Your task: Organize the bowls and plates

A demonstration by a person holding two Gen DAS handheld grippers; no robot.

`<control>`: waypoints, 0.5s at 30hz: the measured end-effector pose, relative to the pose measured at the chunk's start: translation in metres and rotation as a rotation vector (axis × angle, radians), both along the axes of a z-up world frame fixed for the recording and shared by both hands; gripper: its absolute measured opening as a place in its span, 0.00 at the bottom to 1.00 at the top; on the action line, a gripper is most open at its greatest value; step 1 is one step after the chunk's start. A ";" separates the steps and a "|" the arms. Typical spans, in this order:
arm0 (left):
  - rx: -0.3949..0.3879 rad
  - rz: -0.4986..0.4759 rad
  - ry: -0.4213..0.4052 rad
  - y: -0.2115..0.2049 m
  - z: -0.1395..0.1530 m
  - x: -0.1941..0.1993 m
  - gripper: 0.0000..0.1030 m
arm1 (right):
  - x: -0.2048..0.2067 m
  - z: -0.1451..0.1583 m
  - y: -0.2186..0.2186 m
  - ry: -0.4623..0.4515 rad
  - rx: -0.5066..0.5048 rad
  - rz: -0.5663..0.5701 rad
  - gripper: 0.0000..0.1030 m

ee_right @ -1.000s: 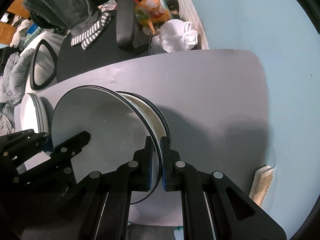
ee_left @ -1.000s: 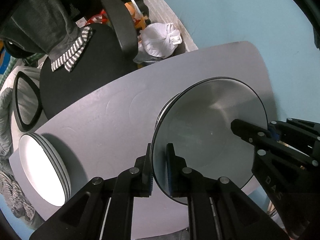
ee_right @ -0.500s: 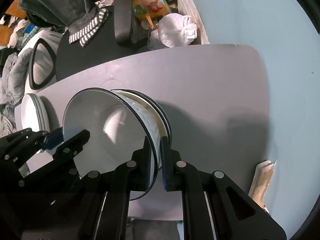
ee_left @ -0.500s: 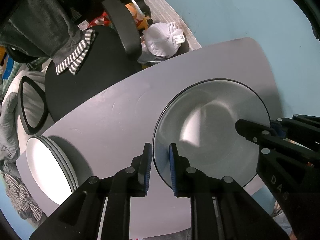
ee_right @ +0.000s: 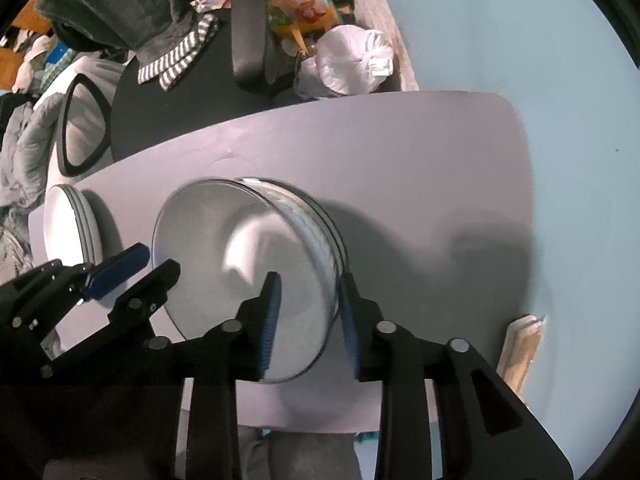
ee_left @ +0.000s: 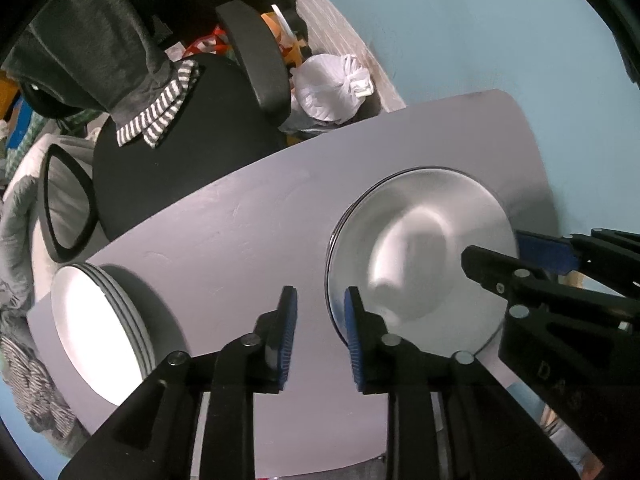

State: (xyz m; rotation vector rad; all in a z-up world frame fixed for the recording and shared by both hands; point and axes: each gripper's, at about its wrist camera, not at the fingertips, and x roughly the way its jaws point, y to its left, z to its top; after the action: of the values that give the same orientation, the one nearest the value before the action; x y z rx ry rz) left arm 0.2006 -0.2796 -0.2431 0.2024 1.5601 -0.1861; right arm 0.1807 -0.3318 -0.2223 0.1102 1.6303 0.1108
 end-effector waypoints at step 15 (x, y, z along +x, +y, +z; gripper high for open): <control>-0.046 0.017 -0.042 0.005 0.027 -0.004 0.24 | -0.008 0.010 -0.010 -0.028 -0.011 -0.008 0.36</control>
State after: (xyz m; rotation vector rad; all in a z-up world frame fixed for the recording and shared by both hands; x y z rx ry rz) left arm 0.1967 -0.2748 -0.2163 0.1563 1.5135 -0.2031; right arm 0.1723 -0.3417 -0.2127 0.1063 1.6025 0.0963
